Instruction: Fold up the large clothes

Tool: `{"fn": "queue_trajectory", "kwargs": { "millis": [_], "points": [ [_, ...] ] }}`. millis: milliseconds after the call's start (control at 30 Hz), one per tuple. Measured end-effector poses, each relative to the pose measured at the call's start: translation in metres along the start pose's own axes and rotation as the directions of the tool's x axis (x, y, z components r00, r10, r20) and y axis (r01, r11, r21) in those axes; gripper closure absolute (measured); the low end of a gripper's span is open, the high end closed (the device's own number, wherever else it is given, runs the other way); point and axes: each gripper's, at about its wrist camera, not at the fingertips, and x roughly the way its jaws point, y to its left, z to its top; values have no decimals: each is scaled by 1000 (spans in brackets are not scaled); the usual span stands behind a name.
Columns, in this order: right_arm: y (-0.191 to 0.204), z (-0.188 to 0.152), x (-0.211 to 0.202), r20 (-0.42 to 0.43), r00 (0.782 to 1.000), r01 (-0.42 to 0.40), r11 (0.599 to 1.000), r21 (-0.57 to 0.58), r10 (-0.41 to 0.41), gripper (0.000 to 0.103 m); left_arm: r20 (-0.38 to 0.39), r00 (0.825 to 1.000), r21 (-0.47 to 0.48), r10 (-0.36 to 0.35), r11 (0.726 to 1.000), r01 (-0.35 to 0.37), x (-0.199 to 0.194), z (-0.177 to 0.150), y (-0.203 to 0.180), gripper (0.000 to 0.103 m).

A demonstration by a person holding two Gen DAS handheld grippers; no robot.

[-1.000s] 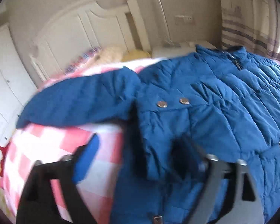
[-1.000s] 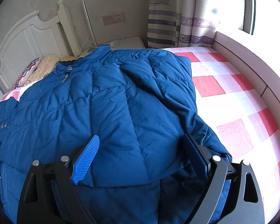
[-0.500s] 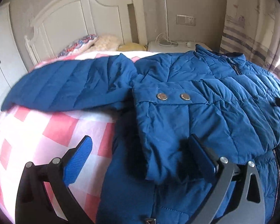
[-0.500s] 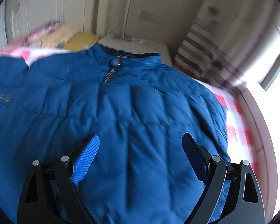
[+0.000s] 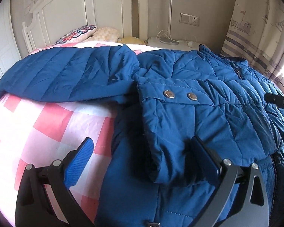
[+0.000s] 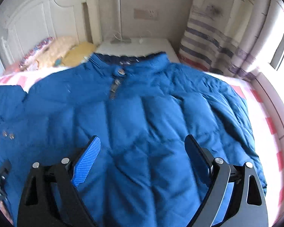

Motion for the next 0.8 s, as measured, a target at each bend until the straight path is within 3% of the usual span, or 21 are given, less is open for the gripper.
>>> {"fn": "queue_trajectory", "kwargs": {
  "millis": [100,133,267,433,533,567,633,733,800],
  "points": [
    [12,-4,26,-92,996,-1,999,-54,-4,16,0,1000,0,-1,1000,1,0,0,0,2],
    [13,-4,25,-70,997,5,998,-60,-10,16,-1,1000,-1,-1,1000,1,0,0,0,2],
    [13,3,20,-126,992,23,999,-28,-26,16,1,1000,1,0,1000,0,0,0,0,2],
    [42,8,2,-35,998,-57,997,-59,55,16,3,1000,4,6,1000,-6,0,-1,0,2],
    [68,3,10,-60,993,-107,986,-130,100,16,3,1000,5,8,1000,-8,0,-1,-1,2],
    [80,-2,17,-82,992,-107,979,-175,94,15,3,1000,5,8,1000,-8,0,-1,-1,2],
    [94,-10,20,-41,999,-29,966,-256,19,14,1,1000,4,5,1000,-5,0,-1,0,2],
    [90,-5,14,-75,997,-41,975,-220,25,14,-3,1000,0,1,1000,-1,1,-1,0,2],
    [87,-6,0,-41,997,-78,980,-181,71,14,-4,1000,-1,0,1000,0,1,-1,0,2]
  ]
}}
